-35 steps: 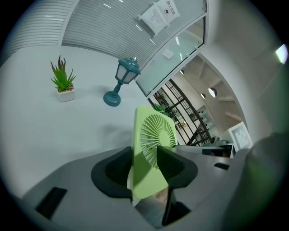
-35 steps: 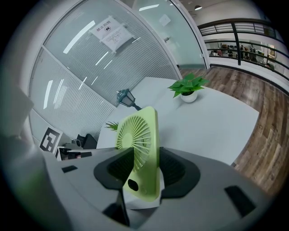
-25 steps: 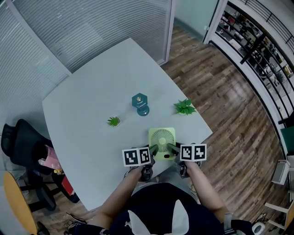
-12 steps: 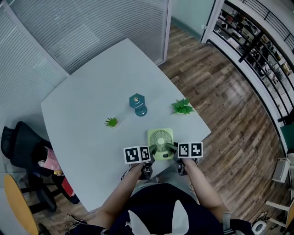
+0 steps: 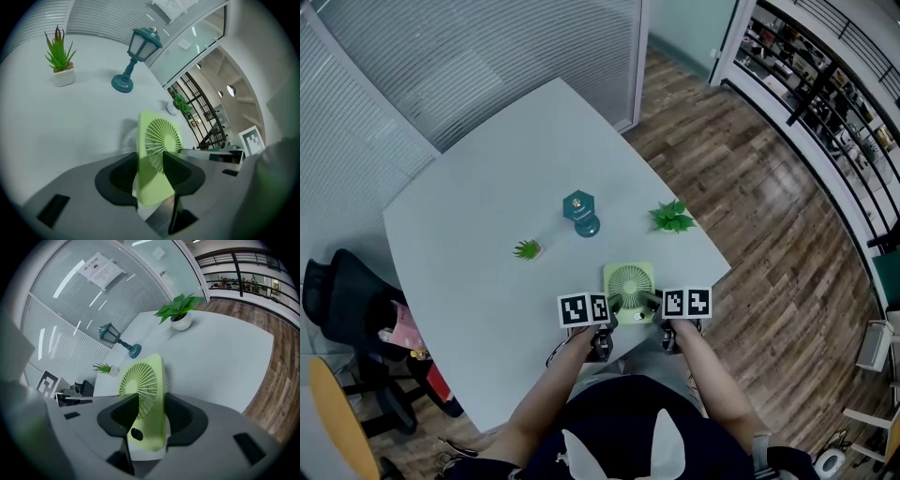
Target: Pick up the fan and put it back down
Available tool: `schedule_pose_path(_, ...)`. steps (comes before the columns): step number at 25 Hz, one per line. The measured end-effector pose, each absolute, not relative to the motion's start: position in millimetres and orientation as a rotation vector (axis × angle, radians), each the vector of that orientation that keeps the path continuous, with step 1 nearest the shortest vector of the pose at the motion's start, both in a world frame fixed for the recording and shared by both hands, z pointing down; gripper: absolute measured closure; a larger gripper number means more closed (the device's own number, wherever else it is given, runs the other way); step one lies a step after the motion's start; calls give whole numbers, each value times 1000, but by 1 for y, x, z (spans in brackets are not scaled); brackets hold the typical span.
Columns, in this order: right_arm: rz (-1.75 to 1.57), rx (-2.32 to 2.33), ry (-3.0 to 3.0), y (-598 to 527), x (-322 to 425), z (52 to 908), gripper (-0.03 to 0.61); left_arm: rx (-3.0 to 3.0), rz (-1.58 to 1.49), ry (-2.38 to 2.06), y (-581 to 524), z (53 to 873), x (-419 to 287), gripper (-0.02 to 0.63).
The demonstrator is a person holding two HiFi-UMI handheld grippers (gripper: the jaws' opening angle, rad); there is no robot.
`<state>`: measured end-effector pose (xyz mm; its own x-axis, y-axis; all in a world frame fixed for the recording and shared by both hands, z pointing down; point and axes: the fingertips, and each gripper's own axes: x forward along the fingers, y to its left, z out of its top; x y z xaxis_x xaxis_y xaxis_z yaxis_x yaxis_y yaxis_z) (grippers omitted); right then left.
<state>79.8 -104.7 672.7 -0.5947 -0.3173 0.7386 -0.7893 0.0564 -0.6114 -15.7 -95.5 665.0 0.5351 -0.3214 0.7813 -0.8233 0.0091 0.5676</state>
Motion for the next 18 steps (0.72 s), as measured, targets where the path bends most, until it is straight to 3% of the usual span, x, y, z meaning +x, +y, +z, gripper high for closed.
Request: schedule_pose_path(18,1547,1129,-1907,-107,79,694,396,1541,537,-998,-96,687,-18,430)
